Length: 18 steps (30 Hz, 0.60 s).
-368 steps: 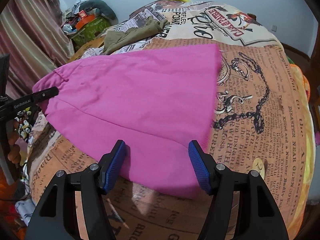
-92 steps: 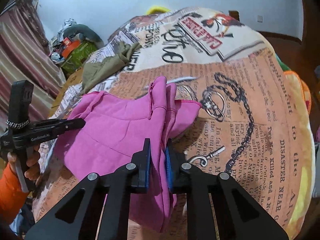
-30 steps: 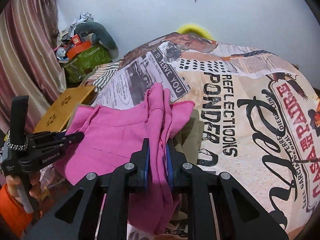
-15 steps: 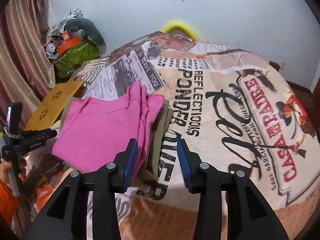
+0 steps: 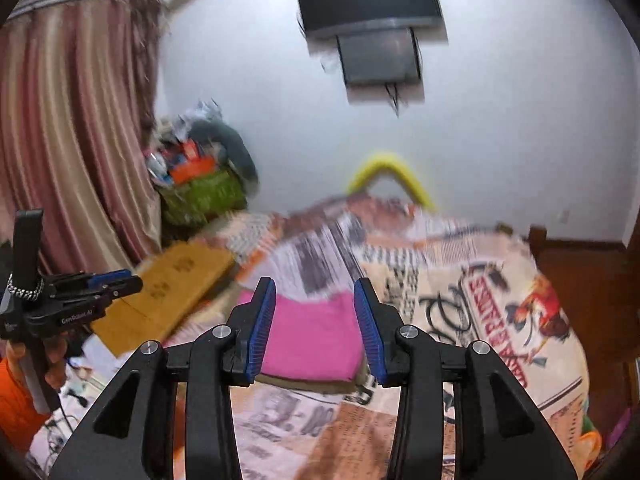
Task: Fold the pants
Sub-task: 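Release the folded trousers and raise both tools away from the bed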
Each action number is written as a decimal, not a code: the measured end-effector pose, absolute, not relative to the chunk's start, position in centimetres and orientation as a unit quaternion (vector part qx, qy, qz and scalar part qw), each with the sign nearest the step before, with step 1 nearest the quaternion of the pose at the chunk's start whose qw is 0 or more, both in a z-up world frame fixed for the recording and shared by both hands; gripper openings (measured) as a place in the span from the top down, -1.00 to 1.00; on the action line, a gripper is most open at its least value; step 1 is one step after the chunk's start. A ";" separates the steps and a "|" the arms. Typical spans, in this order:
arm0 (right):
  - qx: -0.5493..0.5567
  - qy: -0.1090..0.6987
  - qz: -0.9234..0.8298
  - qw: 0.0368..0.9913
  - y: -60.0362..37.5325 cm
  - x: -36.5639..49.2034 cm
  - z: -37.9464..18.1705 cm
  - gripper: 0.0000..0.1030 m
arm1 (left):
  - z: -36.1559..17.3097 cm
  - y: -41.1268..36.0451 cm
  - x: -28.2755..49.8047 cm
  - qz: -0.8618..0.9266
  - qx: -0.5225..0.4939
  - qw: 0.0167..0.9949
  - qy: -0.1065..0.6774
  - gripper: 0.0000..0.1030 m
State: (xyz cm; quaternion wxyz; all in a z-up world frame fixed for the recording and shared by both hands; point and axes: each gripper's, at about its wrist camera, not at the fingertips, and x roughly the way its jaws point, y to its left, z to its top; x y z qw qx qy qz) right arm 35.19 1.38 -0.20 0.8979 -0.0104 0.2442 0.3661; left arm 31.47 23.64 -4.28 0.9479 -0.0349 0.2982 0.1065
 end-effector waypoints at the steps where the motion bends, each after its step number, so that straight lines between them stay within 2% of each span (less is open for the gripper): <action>1: -0.006 0.231 0.371 0.900 0.9 34.2 0.8 0.28 | -2.8 22.8 30.2 0.103 -0.031 0.953 0.282 0.45; 9: 0.003 0.112 0.391 0.914 -2.9 23.7 6.8 0.28 | 4.5 15.8 19.3 0.132 0.010 0.979 0.153 0.45; 16: 0.033 0.061 0.412 0.909 -5.4 16.2 8.3 0.28 | 4.9 10.8 11.8 0.106 0.015 0.989 0.099 0.43; 18: 0.025 0.050 0.404 0.913 -5.4 14.9 8.0 0.28 | 4.7 10.1 10.5 0.100 0.012 0.990 0.095 0.27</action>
